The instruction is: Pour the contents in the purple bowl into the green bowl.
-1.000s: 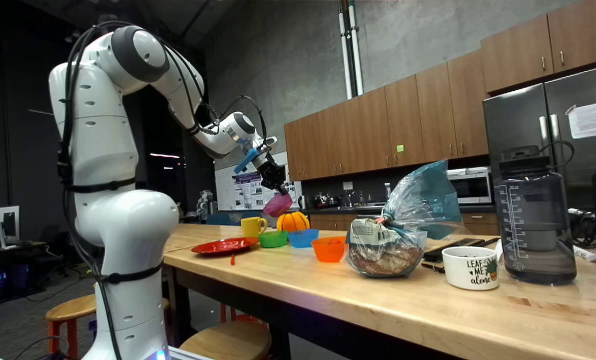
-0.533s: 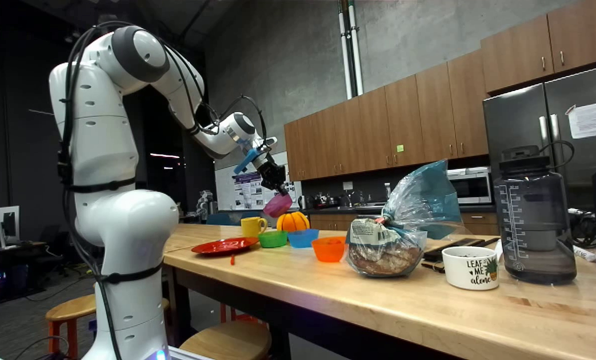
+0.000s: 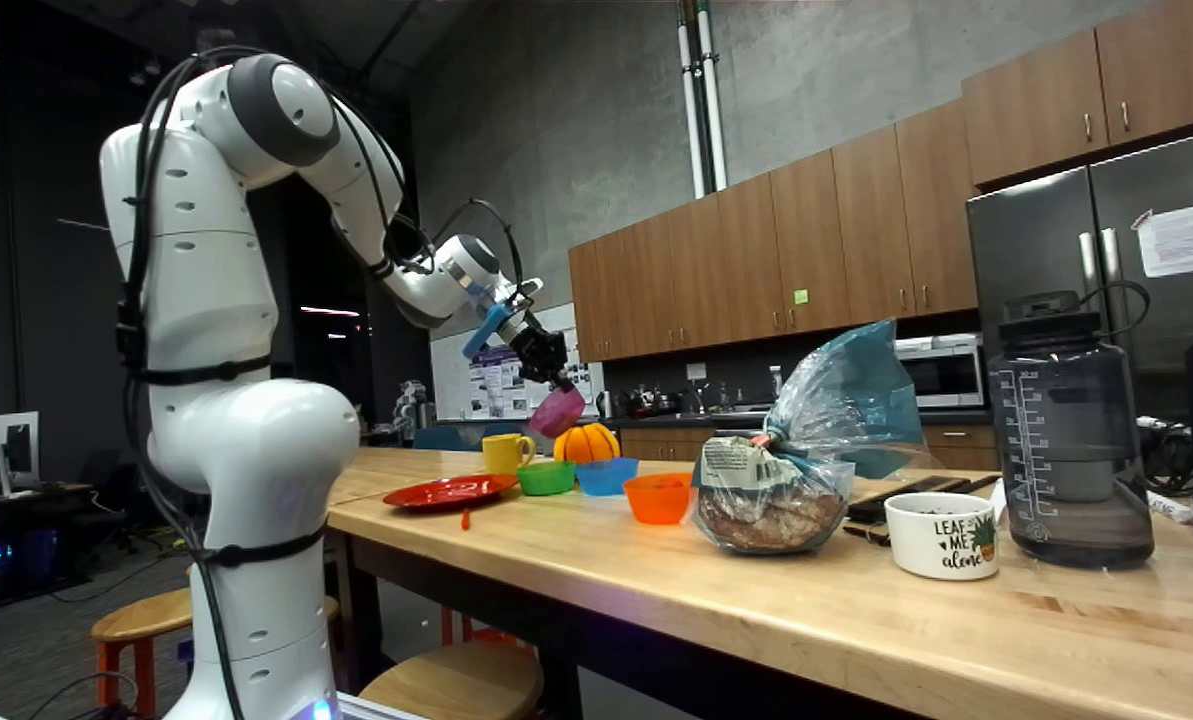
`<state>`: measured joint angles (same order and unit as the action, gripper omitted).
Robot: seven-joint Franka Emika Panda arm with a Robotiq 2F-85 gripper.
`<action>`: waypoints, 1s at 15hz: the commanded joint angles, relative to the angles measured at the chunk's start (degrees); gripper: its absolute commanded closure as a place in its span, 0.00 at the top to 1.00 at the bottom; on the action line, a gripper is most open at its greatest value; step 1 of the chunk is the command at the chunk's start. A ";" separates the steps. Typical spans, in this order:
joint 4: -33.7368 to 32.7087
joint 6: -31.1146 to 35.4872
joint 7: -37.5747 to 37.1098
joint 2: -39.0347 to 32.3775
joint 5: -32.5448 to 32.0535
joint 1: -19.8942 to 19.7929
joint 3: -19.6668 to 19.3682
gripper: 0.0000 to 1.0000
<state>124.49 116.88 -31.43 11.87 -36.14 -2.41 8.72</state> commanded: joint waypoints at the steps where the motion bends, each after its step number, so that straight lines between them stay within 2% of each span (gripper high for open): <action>1: 1.36 -0.68 -3.39 1.26 -3.74 1.85 1.01 0.01; 4: 2.16 -1.35 -5.96 1.28 -6.78 3.12 1.97 0.01; 9: 3.25 -5.03 -13.08 0.75 -16.93 4.60 3.40 0.01; 15: 4.52 -10.48 -17.43 -0.16 -23.83 7.73 4.50 0.01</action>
<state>128.52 109.27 -46.68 11.67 -56.84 3.53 12.77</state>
